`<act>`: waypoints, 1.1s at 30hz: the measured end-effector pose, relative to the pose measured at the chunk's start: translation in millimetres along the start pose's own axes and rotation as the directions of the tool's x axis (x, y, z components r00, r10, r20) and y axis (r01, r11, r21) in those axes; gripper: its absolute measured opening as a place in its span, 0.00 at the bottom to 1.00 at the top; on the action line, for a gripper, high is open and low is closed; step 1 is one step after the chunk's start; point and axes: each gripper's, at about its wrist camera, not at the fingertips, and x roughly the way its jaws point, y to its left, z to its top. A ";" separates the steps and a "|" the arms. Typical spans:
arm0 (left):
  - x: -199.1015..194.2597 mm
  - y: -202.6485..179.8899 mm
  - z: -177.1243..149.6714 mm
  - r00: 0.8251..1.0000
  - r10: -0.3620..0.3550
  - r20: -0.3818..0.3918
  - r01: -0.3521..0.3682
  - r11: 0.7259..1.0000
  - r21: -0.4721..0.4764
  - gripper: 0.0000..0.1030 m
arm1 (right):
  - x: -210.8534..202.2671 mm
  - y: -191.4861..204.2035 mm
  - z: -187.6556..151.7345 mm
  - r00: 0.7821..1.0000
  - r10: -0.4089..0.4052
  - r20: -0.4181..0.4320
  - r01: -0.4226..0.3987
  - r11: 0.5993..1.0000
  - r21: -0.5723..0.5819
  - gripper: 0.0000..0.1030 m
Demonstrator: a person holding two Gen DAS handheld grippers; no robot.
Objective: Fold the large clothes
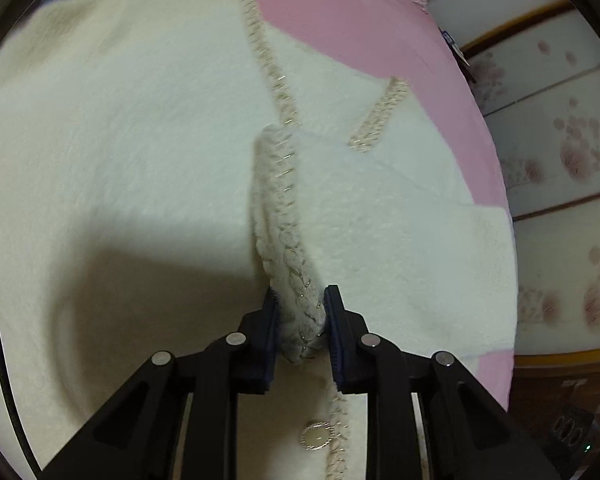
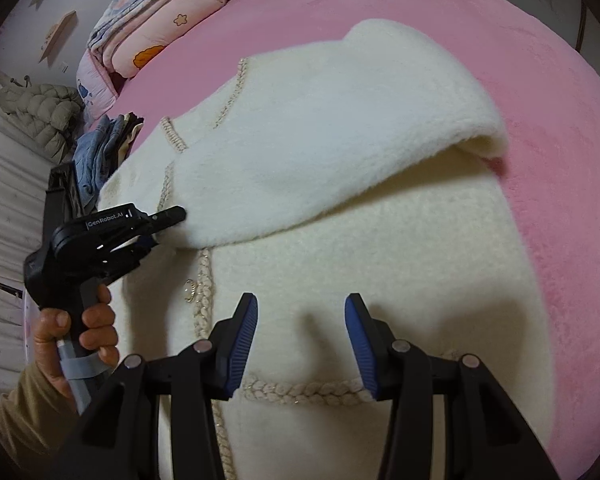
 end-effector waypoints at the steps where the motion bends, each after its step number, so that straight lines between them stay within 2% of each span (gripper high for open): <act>1: -3.6 -8.0 1.4 1.000 -0.004 0.006 0.004 1.000 0.004 0.16 | 0.2 -2.8 2.0 1.000 -0.012 0.002 0.012 1.000 0.001 0.44; 3: -15.1 -24.0 6.8 0.999 -0.029 0.024 0.028 1.000 0.010 0.15 | 0.0 -9.6 7.4 0.999 -0.044 0.012 0.044 0.999 -0.003 0.44; 6: -55.9 -56.6 18.8 0.987 -0.084 0.139 0.075 0.995 0.063 0.14 | -0.1 -23.7 18.2 0.992 -0.119 0.047 0.120 0.992 -0.028 0.45; 8: -91.0 -69.8 23.3 0.963 -0.113 0.244 0.086 0.989 0.119 0.14 | -0.6 -34.0 26.8 0.984 -0.166 0.065 0.169 0.985 -0.038 0.45; 9: -109.5 -73.5 24.4 0.945 -0.120 0.303 0.079 0.986 0.144 0.14 | -1.9 -39.3 32.3 0.980 -0.185 0.077 0.188 0.981 -0.037 0.45; 10: -126.4 -71.9 24.6 0.926 -0.112 0.360 0.060 0.986 0.154 0.14 | -3.7 -43.7 37.0 0.977 -0.194 0.089 0.197 0.980 -0.034 0.45; 12: -141.1 -57.4 23.3 0.908 -0.066 0.414 0.014 0.992 0.127 0.14 | -7.4 -48.4 43.8 0.970 -0.215 0.112 0.220 0.975 -0.032 0.45; 13: -140.9 -43.4 21.8 0.907 -0.022 0.421 -0.020 0.995 0.094 0.14 | -8.6 -50.0 47.0 0.966 -0.227 0.125 0.233 0.972 -0.033 0.45; 15: -129.6 -4.8 13.6 0.921 0.076 0.383 -0.092 0.995 0.025 0.15 | -8.1 -52.2 51.6 0.957 -0.250 0.145 0.258 0.965 -0.040 0.45; 16: -114.5 15.1 6.8 0.921 0.158 0.356 -0.169 0.986 0.001 0.16 | -6.5 -52.5 52.6 0.954 -0.260 0.149 0.269 0.962 -0.047 0.45; 17: -94.1 33.4 -1.0 0.913 0.253 0.321 -0.267 0.964 -0.002 0.17 | -3.5 -52.6 53.8 0.949 -0.276 0.152 0.288 0.956 -0.060 0.46; 18: -80.2 49.4 -5.6 0.904 0.317 0.287 -0.330 0.944 -0.001 0.17 | 0.1 -52.4 54.7 0.945 -0.291 0.151 0.305 0.949 -0.076 0.46; 19: -58.2 69.2 -11.8 0.888 0.401 0.223 -0.409 0.912 -0.011 0.16 | 3.7 -51.4 56.0 0.943 -0.298 0.148 0.312 0.946 -0.088 0.46; 20: -50.1 81.7 -17.5 0.897 0.379 0.229 -0.387 0.922 -0.010 0.16 | 7.1 -50.8 57.4 0.943 -0.301 0.141 0.316 0.944 -0.098 0.46; 21: -52.3 84.7 -20.4 0.896 0.361 0.258 -0.369 0.929 -0.019 0.16 | 8.2 -50.1 58.9 0.945 -0.296 0.139 0.311 0.945 -0.103 0.46; 24: -54.5 79.5 -17.3 0.887 0.391 0.247 -0.392 0.919 -0.046 0.18 | 5.9 -48.2 63.7 0.942 -0.296 0.157 0.315 0.943 -0.108 0.46; 26: -59.9 71.2 -10.3 0.890 0.387 0.242 -0.378 0.922 -0.087 0.19 | 2.9 -50.0 66.6 0.936 -0.305 0.176 0.325 0.941 -0.098 0.46; 29: -85.7 64.2 -13.0 0.875 0.377 0.303 -0.364 0.926 -0.102 0.21 | 0.0 -51.2 73.7 0.932 -0.311 0.184 0.329 0.941 -0.074 0.46; 31: -100.1 38.8 -9.5 0.865 0.343 0.368 -0.341 0.937 -0.072 0.33 | -2.3 -45.2 79.4 0.929 -0.312 0.199 0.333 0.939 -0.081 0.46; 33: -105.7 17.6 -7.9 0.868 0.295 0.400 -0.313 0.949 -0.019 0.58 | -3.4 -29.1 83.1 0.933 -0.286 0.218 0.316 0.941 -0.118 0.45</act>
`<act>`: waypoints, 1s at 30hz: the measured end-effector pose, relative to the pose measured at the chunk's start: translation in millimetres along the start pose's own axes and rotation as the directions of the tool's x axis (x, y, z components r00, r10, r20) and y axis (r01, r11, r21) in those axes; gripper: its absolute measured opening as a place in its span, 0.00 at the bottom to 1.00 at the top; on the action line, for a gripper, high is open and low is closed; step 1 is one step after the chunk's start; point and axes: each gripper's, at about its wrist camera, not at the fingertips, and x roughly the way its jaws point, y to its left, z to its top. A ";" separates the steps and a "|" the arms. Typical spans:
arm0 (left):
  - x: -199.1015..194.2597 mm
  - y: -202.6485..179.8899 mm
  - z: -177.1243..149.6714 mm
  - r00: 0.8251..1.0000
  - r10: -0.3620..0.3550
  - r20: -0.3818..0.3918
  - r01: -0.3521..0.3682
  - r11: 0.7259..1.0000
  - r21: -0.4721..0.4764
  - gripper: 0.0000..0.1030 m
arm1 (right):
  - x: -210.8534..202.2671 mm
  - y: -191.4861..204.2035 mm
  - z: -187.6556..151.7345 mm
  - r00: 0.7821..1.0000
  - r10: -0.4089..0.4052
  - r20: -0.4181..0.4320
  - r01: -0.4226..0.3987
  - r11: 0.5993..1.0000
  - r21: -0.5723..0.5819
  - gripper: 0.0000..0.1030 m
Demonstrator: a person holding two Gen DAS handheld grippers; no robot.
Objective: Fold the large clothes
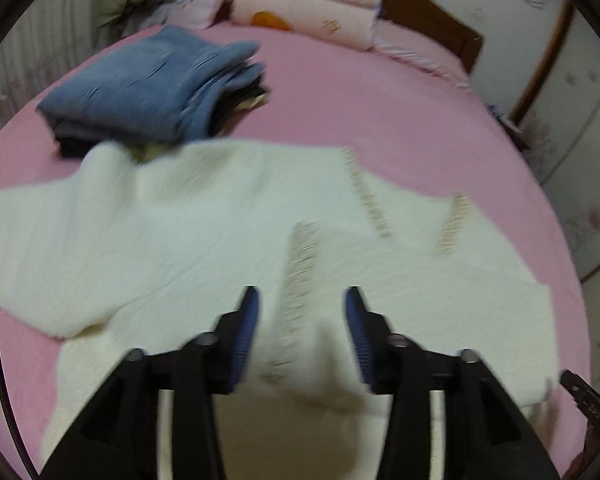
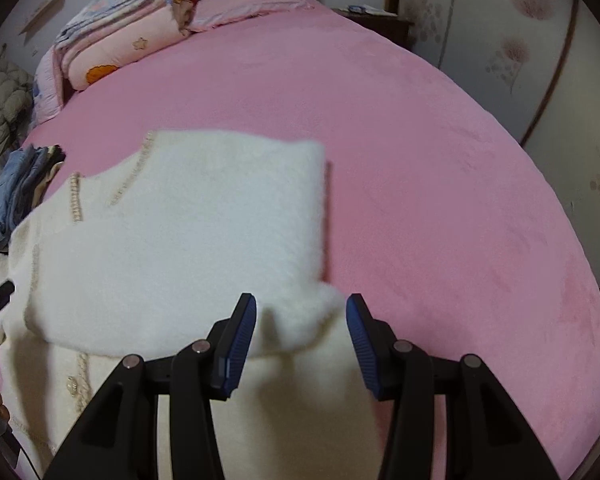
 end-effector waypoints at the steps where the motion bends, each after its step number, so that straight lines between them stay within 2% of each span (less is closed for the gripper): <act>1: -0.3 -12.2 2.3 1.000 -0.010 0.005 0.010 0.999 0.032 0.62 | 1.1 9.9 4.1 1.000 0.018 -0.002 -0.018 1.000 -0.023 0.45; 4: 18.2 -50.0 8.2 1.000 -0.027 -0.011 0.029 0.990 0.135 0.63 | 5.8 42.6 13.4 0.996 0.086 -0.006 -0.086 0.992 -0.095 0.41; 6: 39.5 -61.7 4.2 0.999 -0.007 -0.048 0.016 0.981 0.193 0.63 | 20.6 70.4 17.0 0.992 0.108 -0.057 -0.117 0.978 -0.176 0.40; 7: 55.3 -64.7 -0.6 0.997 0.028 -0.078 -0.011 0.976 0.219 0.63 | 27.8 77.8 16.3 0.993 0.095 -0.075 -0.109 0.973 -0.206 0.39; 9: 87.4 -55.9 -7.8 0.982 0.108 -0.156 -0.067 0.966 0.250 0.63 | 53.8 81.7 8.7 0.994 -0.006 -0.107 -0.025 0.959 -0.282 0.32; 10: 93.3 -47.2 -8.7 0.984 0.063 -0.166 -0.021 0.969 0.246 0.63 | 65.8 73.1 5.3 0.991 -0.049 -0.123 0.010 0.954 -0.298 0.30; 11: 91.7 -43.7 -6.9 0.986 0.038 -0.160 0.002 0.970 0.242 0.61 | 69.8 62.8 4.6 0.991 -0.036 -0.131 -0.003 0.957 -0.289 0.28; 13: 86.8 -46.8 0.5 0.983 0.046 -0.180 0.006 0.960 0.280 0.60 | 66.2 40.5 10.2 0.990 0.007 -0.142 -0.041 0.971 -0.237 0.13; 14: 80.4 -51.0 6.5 0.984 0.054 -0.170 0.000 0.953 0.301 0.60 | 63.8 36.4 14.0 0.988 -0.013 -0.151 -0.023 0.973 -0.229 0.01; 15: 75.3 -52.2 11.1 0.988 0.046 -0.150 0.002 0.952 0.305 0.61 | 58.2 33.2 21.6 0.988 -0.013 -0.156 -0.021 0.977 -0.214 0.02; 16: 68.3 -55.6 18.6 0.993 0.025 -0.116 0.011 0.952 0.305 0.63 | 50.4 33.3 31.0 0.990 0.027 -0.137 -0.055 0.978 -0.201 0.03; 18: 65.6 -62.9 32.6 0.997 0.025 -0.077 -0.001 0.956 0.293 0.87 | 41.2 43.3 50.7 0.993 0.086 -0.085 -0.102 0.973 -0.208 0.03; 19: 70.6 -67.5 39.8 0.997 0.049 -0.068 -0.028 0.959 0.280 0.91 | 43.1 51.9 62.4 0.994 0.091 -0.065 -0.103 0.970 -0.220 0.03; 21: 90.3 -76.7 48.2 0.990 0.102 -0.093 -0.074 0.961 0.268 0.92 | 60.4 65.4 82.7 0.995 0.078 -0.059 -0.090 0.971 -0.221 0.05; 23: 122.7 -78.8 54.2 0.969 0.186 -0.160 -0.140 0.955 0.262 0.92 | 95.0 66.6 99.7 0.995 0.044 -0.087 -0.060 0.979 -0.193 0.05; 24: 127.9 -77.7 56.1 0.965 0.201 -0.168 -0.153 0.953 0.261 0.92 | 113.2 60.7 104.0 0.994 0.024 -0.110 -0.043 0.984 -0.174 0.05; 26: 130.9 -73.9 57.5 0.968 0.204 -0.147 -0.162 0.953 0.258 0.99 | 138.3 42.4 107.6 0.991 -0.016 -0.130 -0.002 0.991 -0.135 0.01; 30: 141.3 -61.8 64.2 0.970 0.170 -0.176 -0.128 0.966 0.227 1.00 | 140.8 3.5 107.3 0.994 -0.011 -0.108 0.001 0.996 -0.089 0.00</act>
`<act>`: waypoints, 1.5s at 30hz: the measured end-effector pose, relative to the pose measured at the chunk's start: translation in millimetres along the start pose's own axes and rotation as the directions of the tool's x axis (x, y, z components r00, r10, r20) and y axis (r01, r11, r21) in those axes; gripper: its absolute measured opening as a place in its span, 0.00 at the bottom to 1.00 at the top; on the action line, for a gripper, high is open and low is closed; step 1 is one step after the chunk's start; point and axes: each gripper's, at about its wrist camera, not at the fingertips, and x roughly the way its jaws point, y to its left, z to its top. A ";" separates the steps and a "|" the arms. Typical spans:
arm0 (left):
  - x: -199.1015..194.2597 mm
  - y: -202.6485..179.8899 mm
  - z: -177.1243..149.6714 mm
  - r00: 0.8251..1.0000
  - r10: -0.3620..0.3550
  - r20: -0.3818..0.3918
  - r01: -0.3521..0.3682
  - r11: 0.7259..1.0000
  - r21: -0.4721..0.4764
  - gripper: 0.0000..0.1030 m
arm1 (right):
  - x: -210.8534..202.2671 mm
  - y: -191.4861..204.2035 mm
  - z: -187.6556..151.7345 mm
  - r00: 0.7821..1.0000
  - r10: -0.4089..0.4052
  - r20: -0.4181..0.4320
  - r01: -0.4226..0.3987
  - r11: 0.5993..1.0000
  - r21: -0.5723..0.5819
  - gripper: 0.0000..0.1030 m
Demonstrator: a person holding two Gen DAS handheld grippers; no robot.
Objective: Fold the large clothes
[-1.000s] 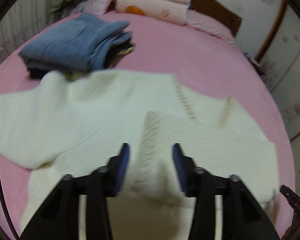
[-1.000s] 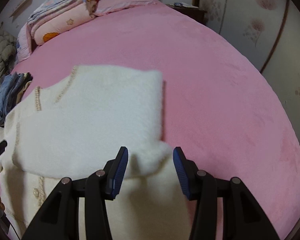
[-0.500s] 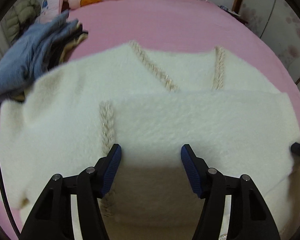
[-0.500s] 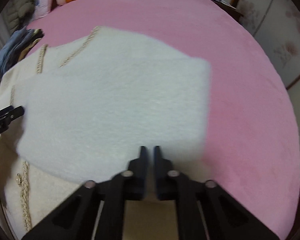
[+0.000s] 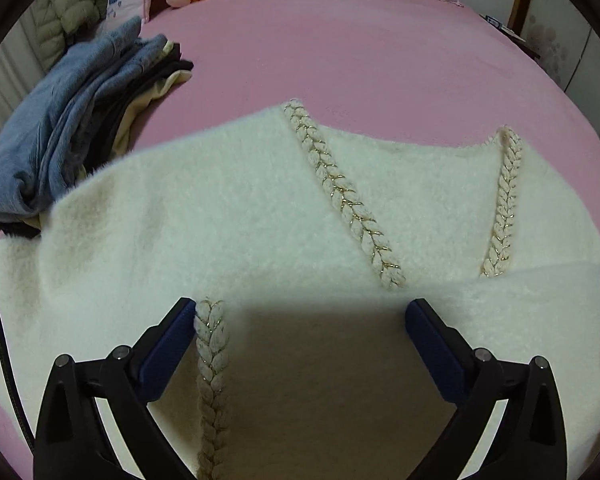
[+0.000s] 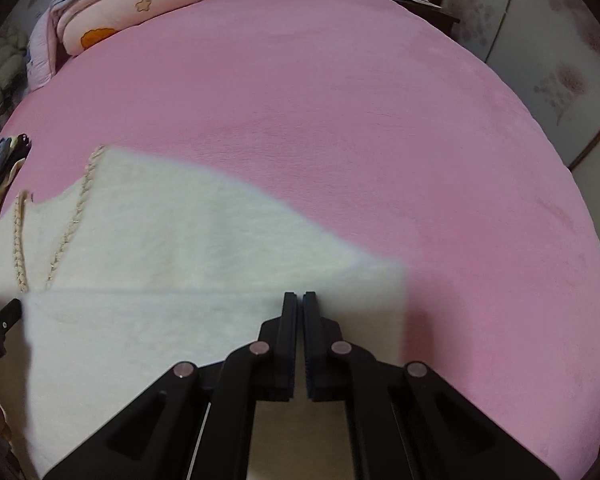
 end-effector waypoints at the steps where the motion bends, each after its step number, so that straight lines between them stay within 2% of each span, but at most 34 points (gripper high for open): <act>1: -1.1 1.7 0.2 1.000 0.001 -0.004 -0.001 1.000 -0.005 1.00 | -1.7 -6.2 -2.0 1.000 0.018 -0.006 -0.018 1.000 0.001 0.00; 4: -14.4 -0.7 3.9 0.999 0.041 -0.013 -0.041 0.999 0.005 0.98 | -9.0 -5.8 -5.7 0.999 0.020 -0.031 -0.021 0.999 -0.031 0.01; 6: -35.4 -6.1 4.7 1.000 0.030 -0.007 -0.029 1.000 0.009 0.97 | -26.6 -1.3 -5.8 0.998 0.043 -0.037 -0.044 0.999 -0.024 0.05; 9: -94.3 -10.7 1.4 0.999 -0.009 0.039 0.009 1.000 0.010 0.97 | -76.3 -6.1 -11.0 0.992 0.128 -0.017 -0.128 0.992 0.007 0.05; 13: -181.0 -15.8 -2.8 0.995 -0.056 0.083 0.055 0.998 0.007 0.97 | -150.9 12.7 -25.3 0.984 0.180 0.003 -0.179 0.983 -0.038 0.05; 17: -266.6 -15.2 -19.7 0.991 -0.056 0.122 0.058 0.998 -0.015 0.97 | -218.7 30.6 -44.0 0.971 0.235 0.039 -0.231 0.969 -0.083 0.05; 23: -358.7 -2.0 -63.6 0.988 -0.029 0.154 0.041 0.996 -0.074 0.97 | -293.9 56.4 -60.3 0.948 0.313 0.065 -0.301 0.942 -0.151 0.06; 25: -378.0 6.7 -76.6 0.987 -0.027 0.159 0.042 0.995 -0.094 0.97 | -310.3 63.0 -62.7 0.937 0.343 0.070 -0.328 0.930 -0.164 0.10; 27: -397.8 14.1 -91.9 0.988 -0.009 0.157 0.027 0.993 -0.113 0.97 | -325.2 71.1 -67.7 0.928 0.365 0.077 -0.346 0.919 -0.188 0.23; 29: -412.1 27.5 -105.6 0.988 0.016 0.156 0.007 0.990 -0.142 0.97 | -337.0 80.0 -74.1 0.921 0.382 0.082 -0.359 0.910 -0.209 0.27; 34: -440.4 61.1 -137.4 0.987 0.060 0.148 -0.027 0.975 -0.219 0.97 | -356.9 105.0 -91.4 0.895 0.442 0.051 -0.414 0.869 -0.272 0.27; 38: -450.3 92.7 -155.4 0.982 0.125 0.139 -0.085 0.961 -0.263 0.97 | -370.2 130.7 -101.4 0.881 0.472 0.032 -0.440 0.843 -0.311 0.27; 41: -452.7 126.4 -165.7 0.979 0.152 0.133 -0.110 0.954 -0.280 0.97 | -382.4 150.6 -107.3 0.882 0.469 0.052 -0.424 0.836 -0.348 0.27; 45: -451.4 178.5 -174.8 0.977 0.141 0.162 -0.084 0.946 -0.314 0.97 | -396.5 181.4 -112.9 0.890 0.445 0.098 -0.376 0.840 -0.391 0.27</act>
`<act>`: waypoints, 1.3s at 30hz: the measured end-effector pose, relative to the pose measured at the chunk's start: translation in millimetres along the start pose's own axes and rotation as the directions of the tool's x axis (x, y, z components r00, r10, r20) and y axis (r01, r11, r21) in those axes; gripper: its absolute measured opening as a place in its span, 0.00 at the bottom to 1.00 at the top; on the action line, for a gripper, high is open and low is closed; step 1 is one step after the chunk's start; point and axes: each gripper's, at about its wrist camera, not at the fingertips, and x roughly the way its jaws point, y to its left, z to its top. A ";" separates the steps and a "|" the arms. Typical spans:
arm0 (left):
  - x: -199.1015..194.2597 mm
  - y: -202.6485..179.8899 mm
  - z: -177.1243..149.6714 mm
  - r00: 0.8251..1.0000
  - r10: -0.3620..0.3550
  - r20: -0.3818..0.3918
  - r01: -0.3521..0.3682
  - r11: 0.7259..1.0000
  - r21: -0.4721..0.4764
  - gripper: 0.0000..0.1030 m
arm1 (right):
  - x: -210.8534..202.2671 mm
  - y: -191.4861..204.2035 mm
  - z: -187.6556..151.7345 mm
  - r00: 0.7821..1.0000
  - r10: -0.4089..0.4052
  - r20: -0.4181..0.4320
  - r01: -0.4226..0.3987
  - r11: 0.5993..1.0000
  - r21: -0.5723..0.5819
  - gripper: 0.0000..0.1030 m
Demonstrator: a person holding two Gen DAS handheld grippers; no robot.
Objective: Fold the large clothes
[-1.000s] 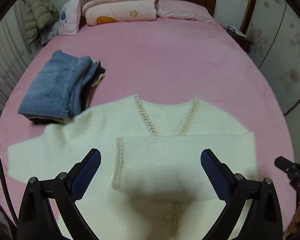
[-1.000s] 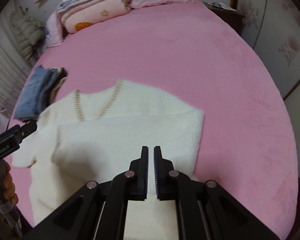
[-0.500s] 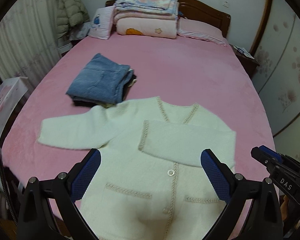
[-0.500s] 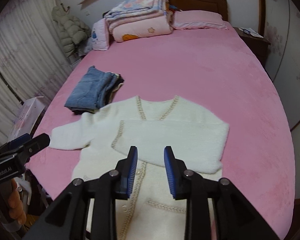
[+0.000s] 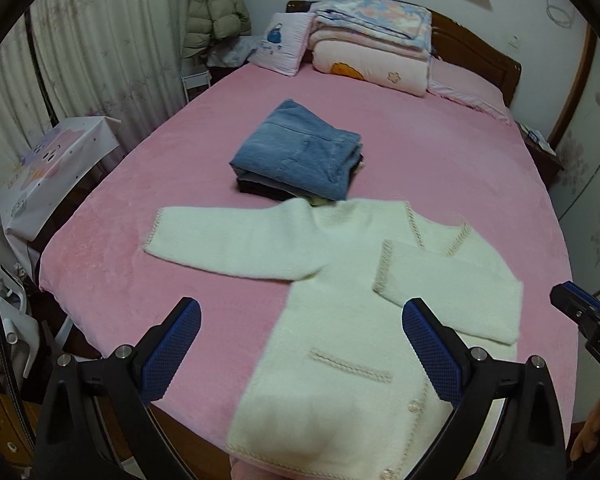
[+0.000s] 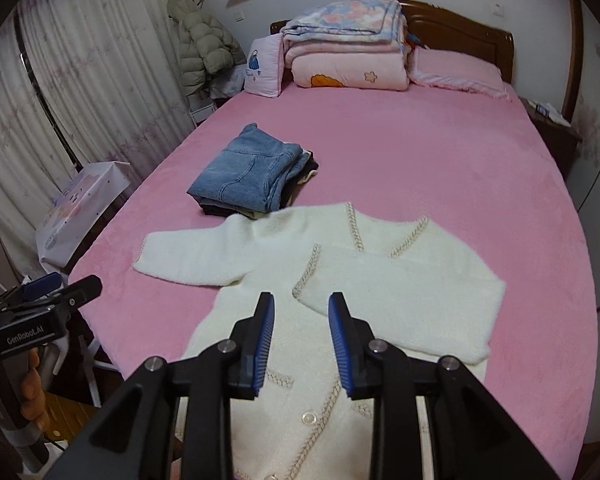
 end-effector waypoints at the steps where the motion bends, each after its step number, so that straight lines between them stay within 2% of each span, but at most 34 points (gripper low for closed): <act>1: 4.8 15.3 3.1 1.000 -0.014 0.008 0.014 1.000 -0.007 0.97 | 3.7 9.8 2.9 1.000 -0.009 0.003 0.009 1.000 -0.009 0.27; 4: 24.6 62.2 14.9 0.999 -0.046 0.003 0.046 0.999 0.006 0.97 | 20.5 39.6 13.1 0.999 -0.044 0.000 0.044 0.999 0.005 0.27; 7: 58.8 116.0 29.1 0.995 -0.092 -0.048 0.093 0.996 0.007 0.97 | 48.9 72.3 25.6 0.997 -0.071 -0.034 0.073 0.995 0.065 0.27; 9: 87.0 154.0 36.0 0.989 -0.125 -0.084 0.123 0.992 -0.031 0.97 | 69.6 95.7 32.7 0.995 -0.092 -0.036 0.095 0.992 0.084 0.27; 13: 161.9 230.6 39.0 0.972 -0.179 -0.149 0.154 0.974 -0.169 0.97 | 120.2 142.2 47.1 0.993 -0.110 -0.037 0.113 0.988 0.101 0.27; 18: 258.8 296.2 27.4 0.964 -0.162 -0.209 0.095 0.950 -0.298 0.97 | 188.7 189.8 54.4 0.994 -0.081 -0.076 0.088 0.991 0.104 0.27; 22: 322.4 330.7 11.8 0.958 -0.174 -0.227 0.068 0.910 -0.410 0.96 | 237.3 221.5 50.9 0.989 -0.074 -0.129 0.082 0.995 0.059 0.27; 24: 352.7 345.5 3.2 0.950 -0.211 -0.230 0.075 0.870 -0.487 0.89 | 254.3 230.7 47.0 0.987 -0.067 -0.149 0.075 0.996 0.050 0.27; 26: 376.6 355.1 -3.7 0.942 -0.251 -0.224 0.085 0.822 -0.563 0.87 | 267.6 236.0 42.4 0.983 -0.064 -0.171 0.073 0.996 0.048 0.27; 28: 393.8 358.6 -10.1 0.942 -0.259 -0.213 0.080 0.791 -0.606 0.86 | 277.7 238.0 38.8 0.980 -0.064 -0.188 0.075 0.996 0.052 0.27; 29: 400.5 359.9 -11.3 0.945 -0.256 -0.204 0.078 0.781 -0.619 0.86 | 280.7 237.1 36.8 0.978 -0.064 -0.197 0.076 0.995 0.056 0.27; 32: 411.1 357.2 -6.7 0.957 -0.228 -0.177 0.072 0.781 -0.621 0.86 | 288.7 233.5 32.7 0.973 -0.060 -0.222 0.079 0.994 0.075 0.27; 34: 414.4 354.7 0.9 0.965 -0.197 -0.171 0.052 0.787 -0.615 0.63 | 293.5 230.0 30.1 0.970 -0.054 -0.236 0.077 0.993 0.091 0.27; 36: 419.7 352.4 13.2 0.968 -0.182 -0.173 0.040 0.791 -0.610 0.12 | 295.8 226.4 27.6 0.969 -0.053 -0.240 0.079 0.992 0.101 0.27; 37: 420.9 352.5 17.3 0.969 -0.169 -0.180 0.022 0.785 -0.619 0.08 | 295.8 223.9 26.2 0.969 -0.054 -0.241 0.082 0.991 0.107 0.27; 39: 418.8 351.7 24.6 0.968 -0.169 -0.184 0.012 0.765 -0.643 0.07 | 293.7 218.3 24.6 0.969 -0.050 -0.241 0.082 0.989 0.126 0.27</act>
